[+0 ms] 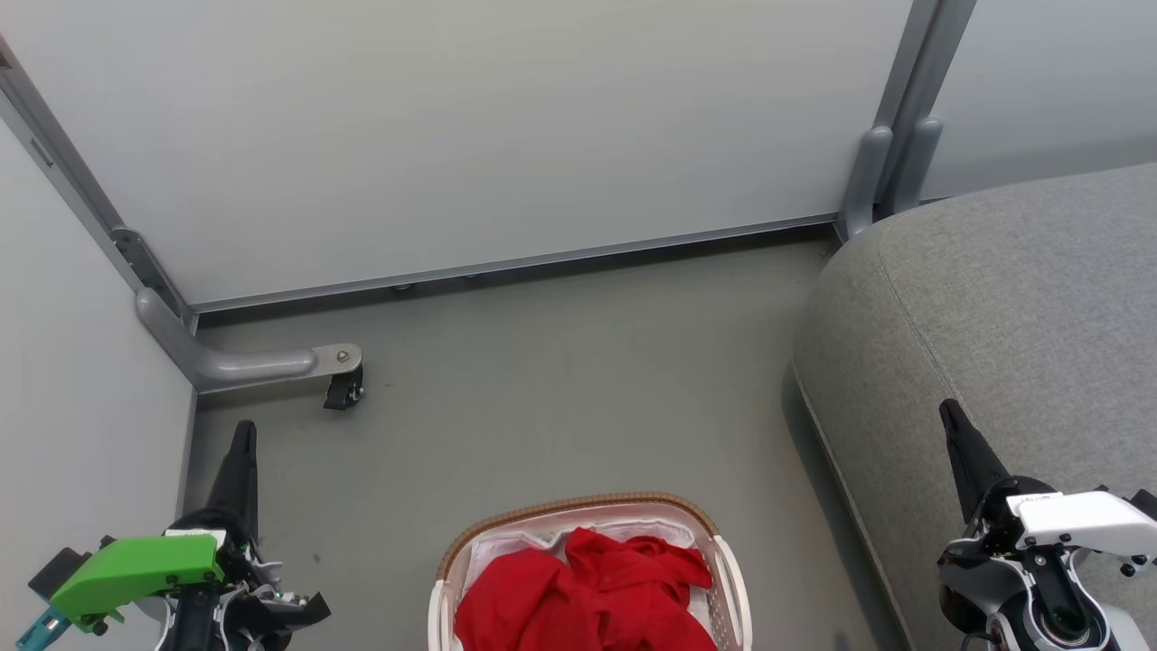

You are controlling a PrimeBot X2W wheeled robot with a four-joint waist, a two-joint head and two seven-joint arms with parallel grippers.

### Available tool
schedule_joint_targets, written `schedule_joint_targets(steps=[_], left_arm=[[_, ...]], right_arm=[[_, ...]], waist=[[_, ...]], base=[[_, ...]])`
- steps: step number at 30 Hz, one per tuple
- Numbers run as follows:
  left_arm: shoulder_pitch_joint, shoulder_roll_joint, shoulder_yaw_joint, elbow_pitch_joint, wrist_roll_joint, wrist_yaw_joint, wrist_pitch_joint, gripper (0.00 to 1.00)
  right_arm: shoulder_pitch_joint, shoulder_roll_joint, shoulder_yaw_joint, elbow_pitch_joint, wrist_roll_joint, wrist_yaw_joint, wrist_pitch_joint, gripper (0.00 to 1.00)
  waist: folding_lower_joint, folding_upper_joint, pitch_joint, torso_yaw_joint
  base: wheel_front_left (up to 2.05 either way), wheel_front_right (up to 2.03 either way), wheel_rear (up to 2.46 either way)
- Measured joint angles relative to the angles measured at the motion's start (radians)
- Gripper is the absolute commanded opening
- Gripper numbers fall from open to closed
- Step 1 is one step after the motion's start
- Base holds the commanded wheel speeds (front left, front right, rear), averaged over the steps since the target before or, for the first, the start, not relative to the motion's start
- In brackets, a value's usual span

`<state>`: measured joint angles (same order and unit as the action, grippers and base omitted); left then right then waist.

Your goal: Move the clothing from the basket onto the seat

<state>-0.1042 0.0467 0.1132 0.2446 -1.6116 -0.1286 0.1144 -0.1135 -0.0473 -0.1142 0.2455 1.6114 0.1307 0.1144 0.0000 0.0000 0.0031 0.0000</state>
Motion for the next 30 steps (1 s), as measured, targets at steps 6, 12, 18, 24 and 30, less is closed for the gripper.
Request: schedule_joint_targets(steps=[6, 12, 18, 24, 30], left_arm=[[0.0, 0.0, 0.0, 0.0, 0.0, 0.0, 0.0, 0.0], [0.0, 0.0, 0.0, 0.0, 0.0, 0.0, 0.0, 0.0], [0.0, 0.0, 0.0, 0.0, 0.0, 0.0, 0.0, 0.0], [0.0, 0.0, 0.0, 0.0, 0.0, 0.0, 0.0, 0.0], [0.001, -0.001, 0.0, 0.003, 0.0, 0.0, 0.0, 1.0]], right_arm=[[0.0, 0.0, 0.0, 0.0, 0.0, 0.0, 0.0, 0.0], [0.0, 0.0, 0.0, 0.0, 0.0, 0.0, 0.0, 0.0], [0.0, 0.0, 0.0, 0.0, 0.0, 0.0, 0.0, 0.0], [0.0, 0.0, 0.0, 0.0, 0.0, 0.0, 0.0, 0.0], [0.0, 0.001, 0.0, 0.003, 0.0, 0.0, 0.0, 1.0]], waist=[[0.0, 0.0, 0.0, 0.0], [0.0, 0.0, 0.0, 0.0], [0.0, 0.0, 0.0, 0.0], [0.0, 0.0, 0.0, 0.0], [0.0, 0.0, 0.0, 0.0]], base=[[0.0, 0.0, 0.0], [0.0, 0.0, 0.0], [0.0, 0.0, 0.0], [0.0, 0.0, 0.0], [0.0, 0.0, 0.0]])
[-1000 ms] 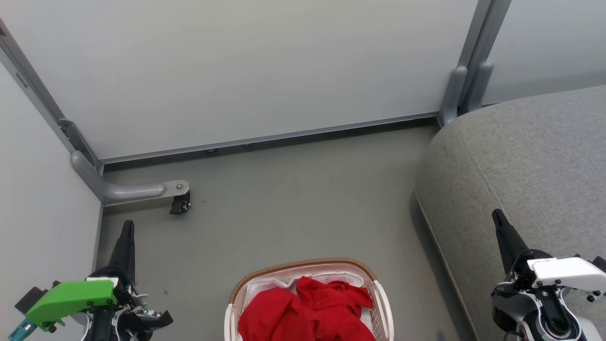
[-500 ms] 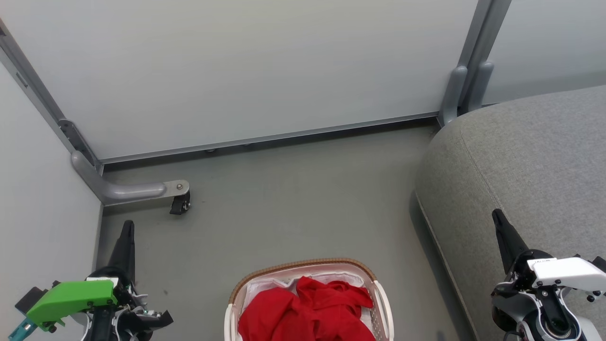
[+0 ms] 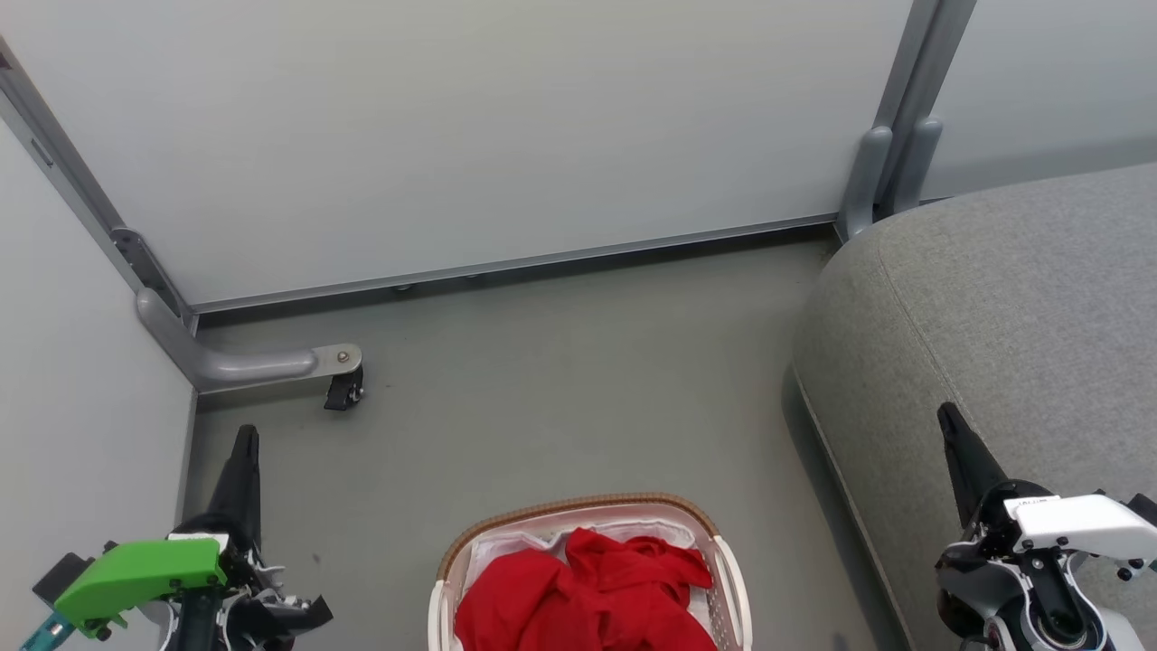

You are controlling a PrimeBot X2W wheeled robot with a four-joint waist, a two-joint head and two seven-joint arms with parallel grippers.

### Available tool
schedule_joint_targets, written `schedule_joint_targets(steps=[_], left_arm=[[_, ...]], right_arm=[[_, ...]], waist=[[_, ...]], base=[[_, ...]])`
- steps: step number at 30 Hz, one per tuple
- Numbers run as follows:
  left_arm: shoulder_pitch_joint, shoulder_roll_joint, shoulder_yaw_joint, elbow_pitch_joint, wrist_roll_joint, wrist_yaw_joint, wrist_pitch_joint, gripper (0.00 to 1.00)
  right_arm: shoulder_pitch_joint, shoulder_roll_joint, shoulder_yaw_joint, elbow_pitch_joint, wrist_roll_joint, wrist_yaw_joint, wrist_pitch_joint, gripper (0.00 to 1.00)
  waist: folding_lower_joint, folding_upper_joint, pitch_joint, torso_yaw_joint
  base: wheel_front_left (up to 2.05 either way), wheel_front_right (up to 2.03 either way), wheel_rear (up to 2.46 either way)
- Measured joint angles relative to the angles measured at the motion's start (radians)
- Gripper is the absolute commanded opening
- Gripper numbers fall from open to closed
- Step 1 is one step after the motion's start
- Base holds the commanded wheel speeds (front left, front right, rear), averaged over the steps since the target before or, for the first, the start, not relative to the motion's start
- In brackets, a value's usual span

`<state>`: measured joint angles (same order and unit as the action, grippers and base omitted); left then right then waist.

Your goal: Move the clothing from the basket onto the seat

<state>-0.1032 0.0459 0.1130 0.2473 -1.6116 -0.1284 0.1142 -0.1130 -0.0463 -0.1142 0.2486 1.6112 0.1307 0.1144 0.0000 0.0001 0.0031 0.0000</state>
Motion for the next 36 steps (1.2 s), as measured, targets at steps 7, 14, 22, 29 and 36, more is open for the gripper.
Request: schedule_joint_targets(steps=[7, 14, 22, 29, 36], left_arm=[[0.029, -0.006, -0.008, 0.046, 0.008, 0.002, -0.014, 1.0], [0.027, 0.003, -0.02, 0.049, 0.125, 0.002, -0.05, 1.0], [0.019, 0.013, -0.033, 0.049, 0.32, 0.002, -0.085, 1.0], [0.009, 0.03, -0.056, 0.055, 0.47, 0.002, -0.116, 1.0], [0.004, 0.034, -0.074, 0.07, 0.59, 0.002, -0.142, 1.0]], right_arm=[[0.022, 0.01, 0.007, 0.033, -0.006, 0.0, -0.01, 1.0], [0.02, -0.015, 0.035, 0.032, -0.094, 0.0, -0.047, 1.0], [0.004, -0.028, 0.048, 0.031, -0.279, 0.0, -0.083, 1.0], [-0.021, -0.04, 0.071, 0.026, -0.424, 0.0, -0.114, 1.0], [-0.029, -0.042, 0.088, 0.021, -0.544, 0.0, -0.14, 1.0]], waist=[[0.0, 0.0, 0.001, 0.0], [0.0001, 0.0, 0.005, -0.001], [0.0, 0.0, 0.011, -0.002], [0.0, 0.0, 0.014, -0.002], [0.0001, 0.0, 0.014, 0.0]], base=[[0.0, 0.0, 0.0], [0.0, 0.0, 0.0], [0.0, 0.0, 0.0], [0.0, 0.0, 0.0], [0.0, 0.0, 0.0]])
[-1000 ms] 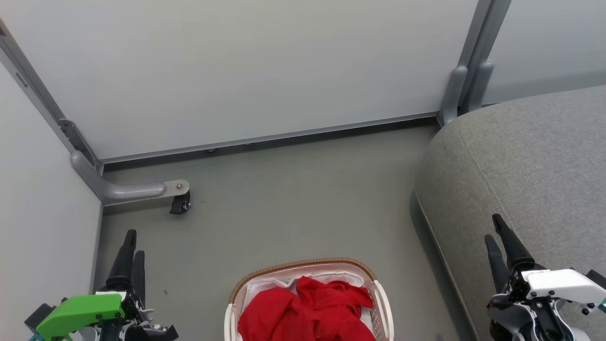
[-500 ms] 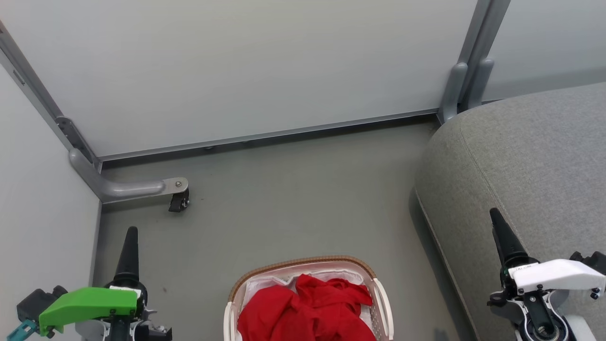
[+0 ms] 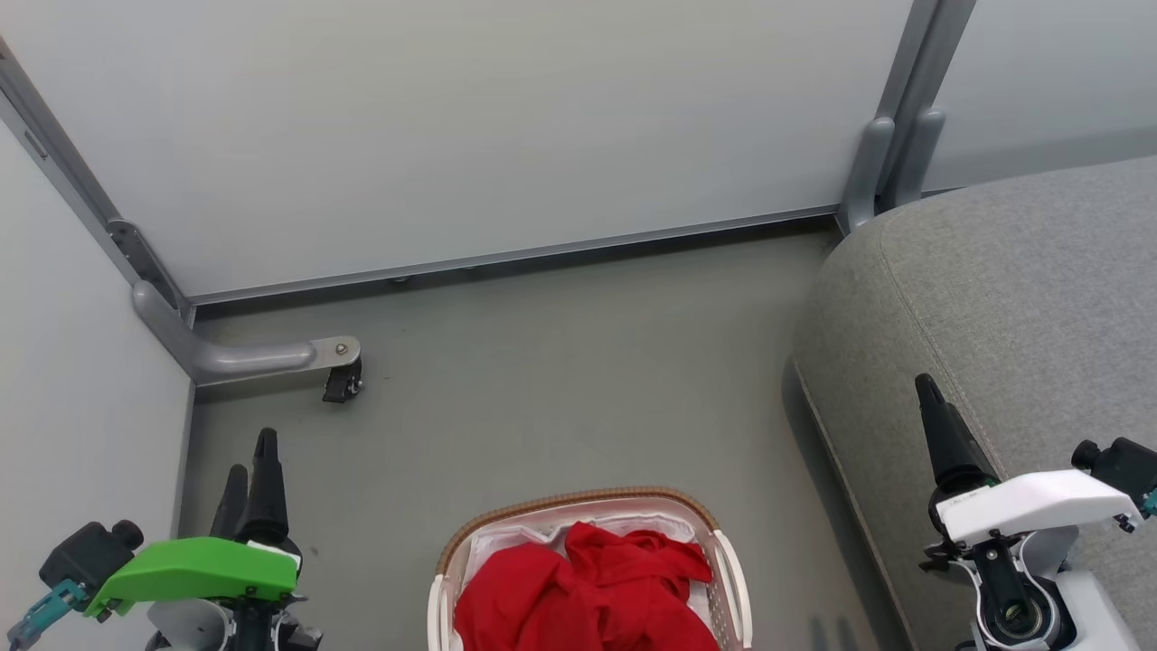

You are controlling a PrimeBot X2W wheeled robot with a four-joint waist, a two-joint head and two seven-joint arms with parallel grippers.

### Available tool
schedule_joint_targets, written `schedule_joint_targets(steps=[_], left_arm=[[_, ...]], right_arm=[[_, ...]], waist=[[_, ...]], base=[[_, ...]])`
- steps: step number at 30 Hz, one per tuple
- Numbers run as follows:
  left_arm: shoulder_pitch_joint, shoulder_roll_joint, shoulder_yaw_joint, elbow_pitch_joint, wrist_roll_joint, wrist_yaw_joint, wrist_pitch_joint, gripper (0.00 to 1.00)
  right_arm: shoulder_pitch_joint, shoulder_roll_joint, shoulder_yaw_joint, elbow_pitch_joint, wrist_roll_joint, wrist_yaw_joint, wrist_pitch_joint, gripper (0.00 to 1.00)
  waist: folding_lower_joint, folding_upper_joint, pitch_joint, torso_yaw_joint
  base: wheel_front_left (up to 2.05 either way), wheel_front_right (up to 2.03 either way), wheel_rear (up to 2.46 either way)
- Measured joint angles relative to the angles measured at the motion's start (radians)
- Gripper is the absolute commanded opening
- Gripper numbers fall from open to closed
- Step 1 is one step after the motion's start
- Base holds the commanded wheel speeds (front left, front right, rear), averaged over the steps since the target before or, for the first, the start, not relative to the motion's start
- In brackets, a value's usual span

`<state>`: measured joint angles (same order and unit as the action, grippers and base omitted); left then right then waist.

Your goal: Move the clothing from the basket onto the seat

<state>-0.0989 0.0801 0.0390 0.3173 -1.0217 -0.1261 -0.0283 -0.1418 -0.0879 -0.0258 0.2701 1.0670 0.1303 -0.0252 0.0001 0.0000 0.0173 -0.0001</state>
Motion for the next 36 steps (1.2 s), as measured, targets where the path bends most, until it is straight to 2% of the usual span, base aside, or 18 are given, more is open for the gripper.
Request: schedule_joint_targets(steps=[17, 36], left_arm=[[0.009, 0.006, -0.043, 0.027, 0.263, 0.018, -0.056, 1.0], [0.018, 0.01, -0.084, 0.057, 0.486, 0.025, -0.111, 1.0]], right_arm=[[0.011, 0.008, 0.03, 0.002, -0.288, 0.0, -0.059, 1.0], [0.014, 0.007, 0.041, 0.031, -0.517, 0.0, -0.114, 1.0]], waist=[[0.0, 0.0, -0.009, 0.002], [0.0, 0.0, -0.011, 0.0]], base=[[0.0, 0.0, 0.0], [0.0, 0.0, 0.0]])
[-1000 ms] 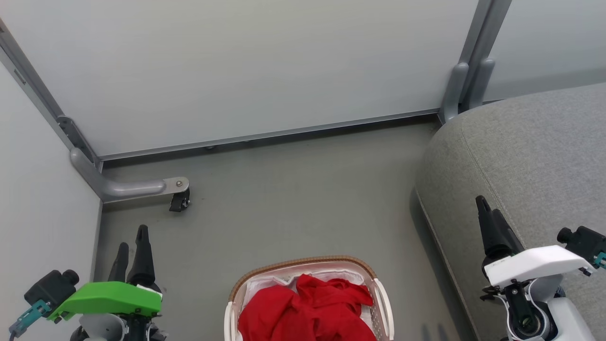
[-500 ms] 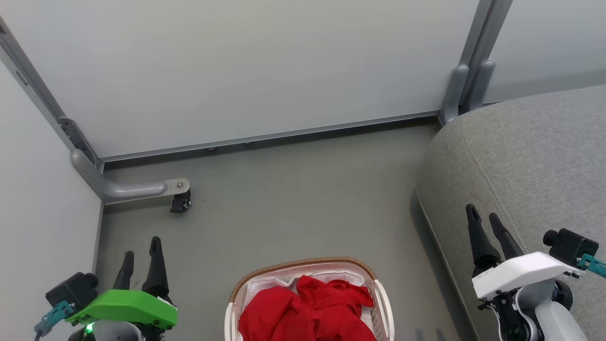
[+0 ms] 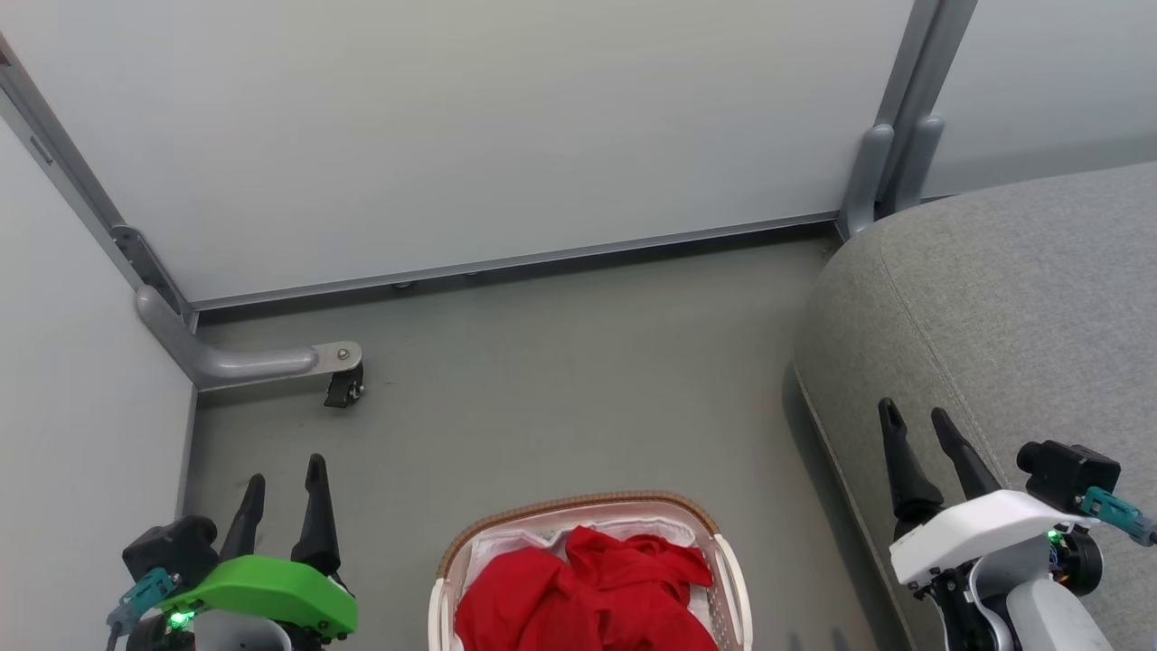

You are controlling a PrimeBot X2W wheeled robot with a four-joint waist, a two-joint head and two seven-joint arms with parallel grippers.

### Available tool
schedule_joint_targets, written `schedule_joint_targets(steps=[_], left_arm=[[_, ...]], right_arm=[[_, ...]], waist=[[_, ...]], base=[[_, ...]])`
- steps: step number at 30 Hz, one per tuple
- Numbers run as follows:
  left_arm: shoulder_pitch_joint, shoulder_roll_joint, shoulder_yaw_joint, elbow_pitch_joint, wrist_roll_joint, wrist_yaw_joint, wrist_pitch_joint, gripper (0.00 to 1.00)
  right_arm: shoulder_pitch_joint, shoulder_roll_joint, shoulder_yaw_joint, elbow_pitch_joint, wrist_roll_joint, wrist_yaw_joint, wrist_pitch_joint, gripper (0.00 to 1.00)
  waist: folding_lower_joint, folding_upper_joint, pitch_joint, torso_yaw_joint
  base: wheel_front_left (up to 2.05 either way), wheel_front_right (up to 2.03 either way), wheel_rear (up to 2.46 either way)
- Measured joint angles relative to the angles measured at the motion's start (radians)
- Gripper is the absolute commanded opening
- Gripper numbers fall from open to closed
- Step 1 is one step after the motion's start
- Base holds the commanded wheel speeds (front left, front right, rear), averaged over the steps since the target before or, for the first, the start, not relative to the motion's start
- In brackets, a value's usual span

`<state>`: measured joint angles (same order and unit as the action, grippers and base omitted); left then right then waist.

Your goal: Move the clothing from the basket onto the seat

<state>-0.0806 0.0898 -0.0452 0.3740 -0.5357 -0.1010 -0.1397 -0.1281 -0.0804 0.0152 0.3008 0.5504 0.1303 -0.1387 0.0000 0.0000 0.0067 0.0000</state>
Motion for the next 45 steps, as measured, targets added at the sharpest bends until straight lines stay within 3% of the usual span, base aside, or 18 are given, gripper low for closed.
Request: schedule_joint_targets(steps=[27, 45], left_arm=[[0.003, -0.031, 0.002, 0.015, 0.241, 0.003, -0.064, 1.0], [0.003, -0.04, 0.001, 0.043, 0.325, 0.006, -0.099, 1.0]], right_arm=[[-0.008, 0.018, 0.016, 0.01, -0.263, 0.0, -0.065, 1.0], [-0.025, 0.029, -0.002, 0.045, -0.405, 0.0, -0.1, 1.0]], waist=[[0.0, 0.0, 0.003, -0.003], [0.0, 0.0, -0.003, 0.0]], base=[[0.0, 0.0, 0.0], [0.0, 0.0, 0.0]])
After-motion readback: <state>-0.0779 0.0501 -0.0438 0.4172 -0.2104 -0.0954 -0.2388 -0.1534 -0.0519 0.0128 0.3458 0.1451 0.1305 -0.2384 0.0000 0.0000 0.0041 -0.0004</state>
